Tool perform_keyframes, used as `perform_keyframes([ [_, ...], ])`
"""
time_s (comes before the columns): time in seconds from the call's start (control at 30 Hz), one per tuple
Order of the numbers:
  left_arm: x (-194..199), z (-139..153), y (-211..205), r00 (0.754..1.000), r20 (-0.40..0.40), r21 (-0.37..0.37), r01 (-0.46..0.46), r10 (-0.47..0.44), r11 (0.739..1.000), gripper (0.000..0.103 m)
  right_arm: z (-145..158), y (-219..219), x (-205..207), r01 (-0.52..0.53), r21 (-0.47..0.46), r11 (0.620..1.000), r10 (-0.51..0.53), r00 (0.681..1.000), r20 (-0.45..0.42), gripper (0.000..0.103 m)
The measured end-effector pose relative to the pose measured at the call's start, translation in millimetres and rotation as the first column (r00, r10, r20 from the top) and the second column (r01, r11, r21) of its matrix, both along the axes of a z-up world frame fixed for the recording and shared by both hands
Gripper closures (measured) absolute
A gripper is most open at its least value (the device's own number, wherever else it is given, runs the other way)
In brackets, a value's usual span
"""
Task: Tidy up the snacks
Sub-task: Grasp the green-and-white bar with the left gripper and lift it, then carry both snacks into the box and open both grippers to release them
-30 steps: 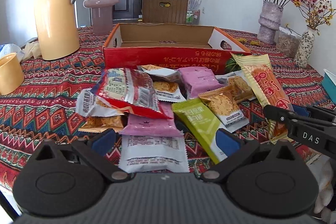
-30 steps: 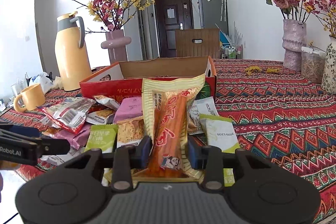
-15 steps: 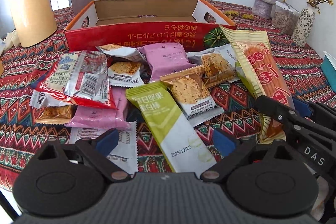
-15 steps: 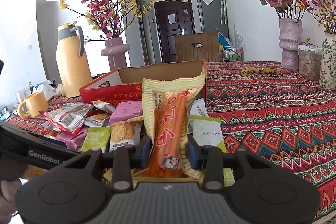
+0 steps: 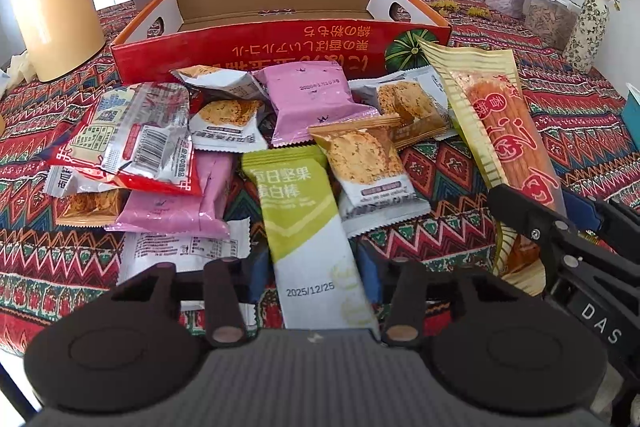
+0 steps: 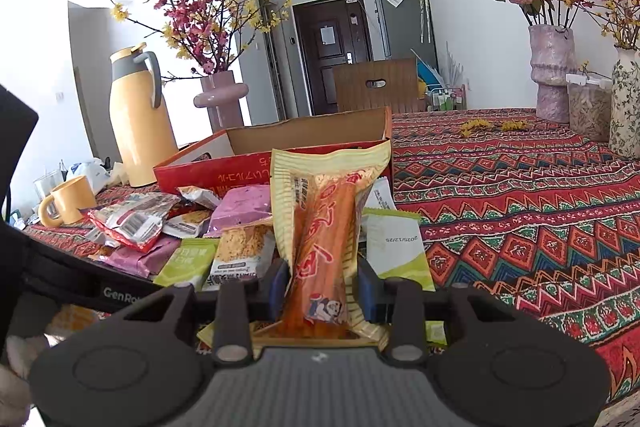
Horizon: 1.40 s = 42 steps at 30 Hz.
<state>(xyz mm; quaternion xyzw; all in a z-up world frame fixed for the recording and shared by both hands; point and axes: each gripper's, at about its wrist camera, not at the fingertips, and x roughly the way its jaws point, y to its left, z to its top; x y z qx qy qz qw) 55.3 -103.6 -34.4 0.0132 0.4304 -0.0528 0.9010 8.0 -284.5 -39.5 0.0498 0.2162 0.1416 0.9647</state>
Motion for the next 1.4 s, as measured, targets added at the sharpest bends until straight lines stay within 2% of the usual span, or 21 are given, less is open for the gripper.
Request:
perform_keyframes([
  [0.27,-4,4,9,1.0,0.02,-0.013,-0.022,0.022,1.0,0.064,-1,4,1,-0.005,-0.006,1.0,0.005,1.0,-0.009,0.067],
  [0.73,-18,39,19,0.989,0.145,-0.057,0.009,0.0,0.998,0.064,11,13,5,-0.001,-0.011,1.0,0.001,1.0,0.017,0.067],
  [1.0,-5,59,28,0.979,0.201,-0.079,0.014,0.003,0.997,0.064,27,20,21,0.002,-0.015,1.0,-0.001,0.999,0.046,0.067],
  [1.4,36,92,36,0.959,0.282,-0.095,0.012,0.016,0.995,0.064,53,29,69,0.016,-0.026,1.0,-0.014,0.997,0.081,0.067],
])
